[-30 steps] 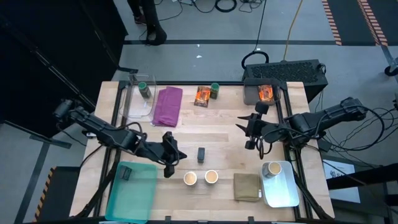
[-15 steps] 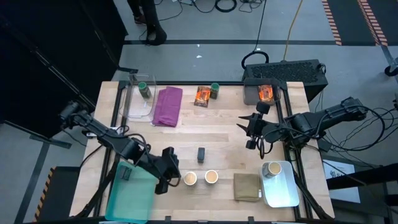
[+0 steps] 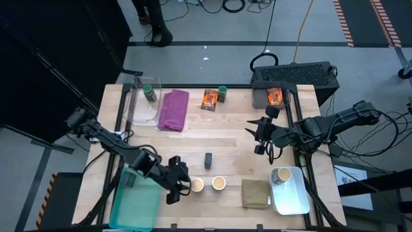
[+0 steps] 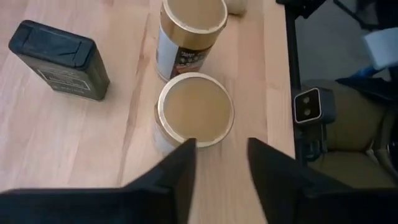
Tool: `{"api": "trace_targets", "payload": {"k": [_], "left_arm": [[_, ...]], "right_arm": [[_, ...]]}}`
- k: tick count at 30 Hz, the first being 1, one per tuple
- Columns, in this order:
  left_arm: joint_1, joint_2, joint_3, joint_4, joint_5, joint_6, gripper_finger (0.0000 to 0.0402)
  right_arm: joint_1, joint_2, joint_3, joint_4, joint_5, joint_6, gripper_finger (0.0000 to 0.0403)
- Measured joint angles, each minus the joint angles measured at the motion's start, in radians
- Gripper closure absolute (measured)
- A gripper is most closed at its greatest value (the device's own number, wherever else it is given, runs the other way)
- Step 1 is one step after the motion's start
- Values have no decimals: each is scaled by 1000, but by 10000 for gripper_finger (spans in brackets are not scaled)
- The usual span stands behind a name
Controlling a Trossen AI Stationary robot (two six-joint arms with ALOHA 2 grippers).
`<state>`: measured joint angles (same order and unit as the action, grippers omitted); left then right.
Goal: Sort spices by type
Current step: Put the left golden seasoning bottle into the white bin
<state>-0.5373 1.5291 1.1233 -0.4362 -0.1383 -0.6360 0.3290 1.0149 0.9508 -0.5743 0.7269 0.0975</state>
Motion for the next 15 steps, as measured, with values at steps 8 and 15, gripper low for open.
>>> {"api": "trace_targets", "payload": {"k": [8,15], "left_arm": [[-1,15,0,10,-108,22,86],[7,56,0,49,-124,66,9]], "right_arm": [[0,0,0,2,-28,0,289],[0,0,0,2,-28,0,289]]}}
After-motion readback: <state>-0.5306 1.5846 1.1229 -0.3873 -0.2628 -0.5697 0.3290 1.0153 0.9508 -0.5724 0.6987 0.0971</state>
